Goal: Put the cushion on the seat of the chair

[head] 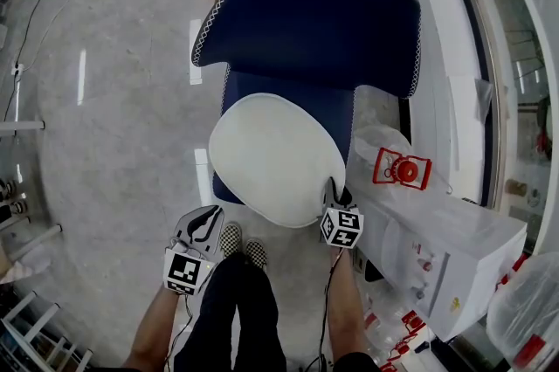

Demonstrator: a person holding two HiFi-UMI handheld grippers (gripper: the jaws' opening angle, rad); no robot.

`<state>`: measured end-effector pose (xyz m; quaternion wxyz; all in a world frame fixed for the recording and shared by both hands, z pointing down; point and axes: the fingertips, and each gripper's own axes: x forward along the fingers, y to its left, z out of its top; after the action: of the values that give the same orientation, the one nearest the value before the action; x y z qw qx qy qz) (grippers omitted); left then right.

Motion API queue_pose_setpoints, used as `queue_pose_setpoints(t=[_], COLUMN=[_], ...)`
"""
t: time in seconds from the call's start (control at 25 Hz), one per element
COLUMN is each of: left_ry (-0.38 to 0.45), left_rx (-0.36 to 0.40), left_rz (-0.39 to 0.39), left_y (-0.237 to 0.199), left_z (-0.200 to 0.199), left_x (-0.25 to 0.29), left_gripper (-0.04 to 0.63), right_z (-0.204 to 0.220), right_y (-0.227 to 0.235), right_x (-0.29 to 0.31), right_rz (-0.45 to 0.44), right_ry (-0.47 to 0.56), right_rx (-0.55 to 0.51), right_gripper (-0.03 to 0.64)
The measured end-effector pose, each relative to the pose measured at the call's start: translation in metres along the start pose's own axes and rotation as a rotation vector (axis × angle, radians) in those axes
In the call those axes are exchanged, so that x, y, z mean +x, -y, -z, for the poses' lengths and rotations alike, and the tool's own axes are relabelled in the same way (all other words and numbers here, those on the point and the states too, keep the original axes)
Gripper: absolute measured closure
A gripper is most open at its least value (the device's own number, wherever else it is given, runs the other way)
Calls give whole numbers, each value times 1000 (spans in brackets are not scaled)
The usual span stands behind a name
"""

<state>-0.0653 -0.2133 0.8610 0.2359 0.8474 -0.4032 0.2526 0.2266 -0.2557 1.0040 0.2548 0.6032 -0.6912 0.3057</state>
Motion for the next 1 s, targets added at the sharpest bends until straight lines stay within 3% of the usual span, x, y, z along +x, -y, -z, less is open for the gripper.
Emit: queue_pose_setpoints(t=[0.2,0.36,1.0], left_ry=[10,21,106], left_rx=[7,12,54], left_rz=[3,-5,-29], left_y=[-2,-1,19], left_z=[-10,-19,-87], left_x=[-4,-10,-67], left_gripper=[561,561,561], right_z=[-5,-8,-76], right_y=[9,16,-30], right_x=[-9,-17,-96], right_rz=[11,45,-56], right_ry=[25,11,91], right_rx=[68,48,7], right_gripper=[481,408,394])
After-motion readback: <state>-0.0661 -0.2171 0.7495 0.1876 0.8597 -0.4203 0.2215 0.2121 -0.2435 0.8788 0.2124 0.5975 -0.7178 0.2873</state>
